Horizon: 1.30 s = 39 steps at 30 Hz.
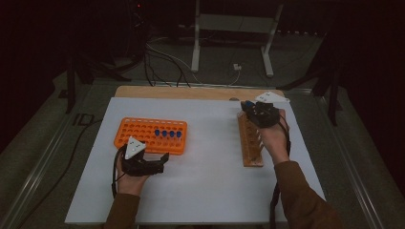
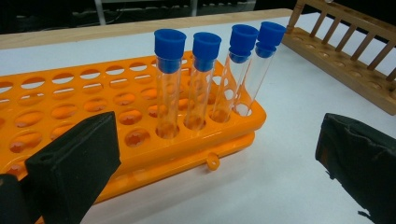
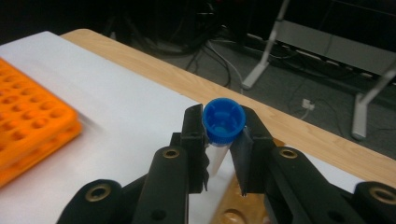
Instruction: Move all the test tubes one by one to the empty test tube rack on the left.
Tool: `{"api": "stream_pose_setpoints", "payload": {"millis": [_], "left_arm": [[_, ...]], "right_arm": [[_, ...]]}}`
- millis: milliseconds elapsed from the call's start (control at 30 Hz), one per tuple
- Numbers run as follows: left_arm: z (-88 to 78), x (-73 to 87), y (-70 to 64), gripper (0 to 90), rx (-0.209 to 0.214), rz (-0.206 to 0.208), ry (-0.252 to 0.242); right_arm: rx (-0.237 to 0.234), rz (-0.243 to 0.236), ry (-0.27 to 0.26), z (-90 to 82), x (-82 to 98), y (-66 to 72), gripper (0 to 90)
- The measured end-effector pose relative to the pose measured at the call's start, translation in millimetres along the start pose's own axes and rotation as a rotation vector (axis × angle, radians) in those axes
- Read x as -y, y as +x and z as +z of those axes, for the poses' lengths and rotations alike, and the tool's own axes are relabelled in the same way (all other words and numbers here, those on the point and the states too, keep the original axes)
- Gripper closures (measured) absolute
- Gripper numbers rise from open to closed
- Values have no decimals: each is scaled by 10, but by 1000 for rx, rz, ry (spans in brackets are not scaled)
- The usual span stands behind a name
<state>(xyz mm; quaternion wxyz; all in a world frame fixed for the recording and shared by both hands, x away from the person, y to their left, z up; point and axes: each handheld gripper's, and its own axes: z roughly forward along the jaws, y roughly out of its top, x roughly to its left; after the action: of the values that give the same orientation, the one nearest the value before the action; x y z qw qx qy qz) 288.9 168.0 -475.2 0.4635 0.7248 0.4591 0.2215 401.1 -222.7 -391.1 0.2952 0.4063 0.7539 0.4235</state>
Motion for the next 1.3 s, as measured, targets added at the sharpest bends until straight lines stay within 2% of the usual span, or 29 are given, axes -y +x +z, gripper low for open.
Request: {"api": "stream_pose_setpoints", "payload": {"millis": [333, 533, 767, 933, 1033, 1300], "left_arm": [[5, -7, -31, 5, 1, 15, 1], [10, -25, -95, 5, 6, 34, -4], [8, -62, -188, 5, 14, 56, -19], [14, -105, -288, 6, 0, 90, -36], [37, -133, -364, 9, 6, 110, -40], [91, -209, -623, 35, 58, 172, -37]], "right_arm": [[-104, 1, 1, -39, -30, 220, 764], [-191, 4, 8, -81, -33, 357, 765], [-267, 6, 13, -118, 9, 519, 764], [-320, 26, 17, -133, 56, 606, 764], [-343, 29, 20, -137, 77, 658, 764], [-394, 30, 41, -157, 88, 767, 764]]}}
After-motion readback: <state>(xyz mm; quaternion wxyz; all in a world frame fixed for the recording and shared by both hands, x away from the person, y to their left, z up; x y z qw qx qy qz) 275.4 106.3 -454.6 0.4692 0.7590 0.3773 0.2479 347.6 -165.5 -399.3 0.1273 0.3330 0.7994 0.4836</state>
